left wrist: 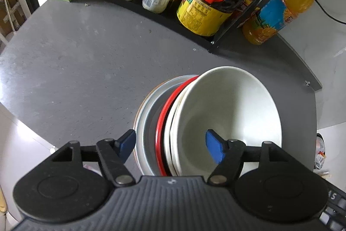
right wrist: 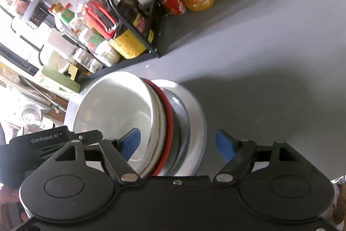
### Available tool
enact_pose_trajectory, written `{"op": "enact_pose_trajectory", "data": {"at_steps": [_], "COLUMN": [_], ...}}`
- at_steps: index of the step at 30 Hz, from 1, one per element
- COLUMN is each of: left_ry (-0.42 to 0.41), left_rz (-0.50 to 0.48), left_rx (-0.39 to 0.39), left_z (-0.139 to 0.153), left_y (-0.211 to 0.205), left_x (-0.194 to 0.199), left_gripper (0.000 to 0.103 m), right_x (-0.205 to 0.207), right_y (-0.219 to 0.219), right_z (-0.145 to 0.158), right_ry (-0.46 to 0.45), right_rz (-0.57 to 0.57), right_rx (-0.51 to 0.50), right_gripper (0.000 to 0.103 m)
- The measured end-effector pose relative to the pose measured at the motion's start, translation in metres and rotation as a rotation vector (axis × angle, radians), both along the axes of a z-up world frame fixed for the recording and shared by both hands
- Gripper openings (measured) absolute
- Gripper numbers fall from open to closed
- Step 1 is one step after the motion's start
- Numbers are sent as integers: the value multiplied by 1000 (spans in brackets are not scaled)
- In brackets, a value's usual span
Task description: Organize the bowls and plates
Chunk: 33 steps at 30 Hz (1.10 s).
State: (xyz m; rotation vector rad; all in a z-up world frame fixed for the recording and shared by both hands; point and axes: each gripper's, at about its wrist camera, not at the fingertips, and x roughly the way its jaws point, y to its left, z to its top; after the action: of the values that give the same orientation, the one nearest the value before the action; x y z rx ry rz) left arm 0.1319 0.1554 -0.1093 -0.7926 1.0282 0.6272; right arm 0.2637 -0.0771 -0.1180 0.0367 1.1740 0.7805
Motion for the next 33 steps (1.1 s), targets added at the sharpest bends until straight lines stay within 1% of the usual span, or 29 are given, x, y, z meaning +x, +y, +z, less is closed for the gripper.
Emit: {"op": "enact_pose_trajectory", "data": {"at_steps": [2, 5, 7, 9, 11, 14, 16, 19, 23, 26, 29, 33], "left_ry": [-1, -8, -7, 2, 7, 12, 4, -11, -36, -35, -54, -70], "left_rz": [-3, -11, -12, -28, -41, -58, -84, -113, -150, -183, -216, -247], "left_rx": [18, 45, 78, 110, 123, 126, 145, 174, 191, 198, 208, 223], "left_z": [6, 15, 22, 27, 31, 36, 41, 48, 57, 65, 74, 83], "left_y": [-6, -19, -29, -40, -49, -59, -65, -71, -74, -72, -68, -62], "left_x": [0, -3, -3, -3, -5, -8, -9, -12, -18, -24, -35, -51], "left_gripper": [70, 71, 75, 81, 83, 86, 88, 90, 92, 93, 94, 97], "right_x": [0, 1, 0, -2, -5, -8, -11, -17, -26, -35, -50, -68], "right_y": [-9, -23, -30, -35, -41, -48, -51, -56, -61, -65, -65, -69], "right_z": [5, 11, 15, 19, 25, 34, 38, 42, 48, 53, 59, 64], "right_ry": [-13, -31, -49, -76, -102, -127, -136, -156, -179, -179, -224, -233], "right_rz": [-5, -7, -3, -1, -6, -20, -36, -59, -108, -159, -193, -261], "right_rx": [11, 23, 19, 22, 25, 29, 31, 16, 8, 16, -2, -2], "right_gripper": [86, 87, 87, 90, 97, 101, 103, 103, 103, 103, 103, 103]}}
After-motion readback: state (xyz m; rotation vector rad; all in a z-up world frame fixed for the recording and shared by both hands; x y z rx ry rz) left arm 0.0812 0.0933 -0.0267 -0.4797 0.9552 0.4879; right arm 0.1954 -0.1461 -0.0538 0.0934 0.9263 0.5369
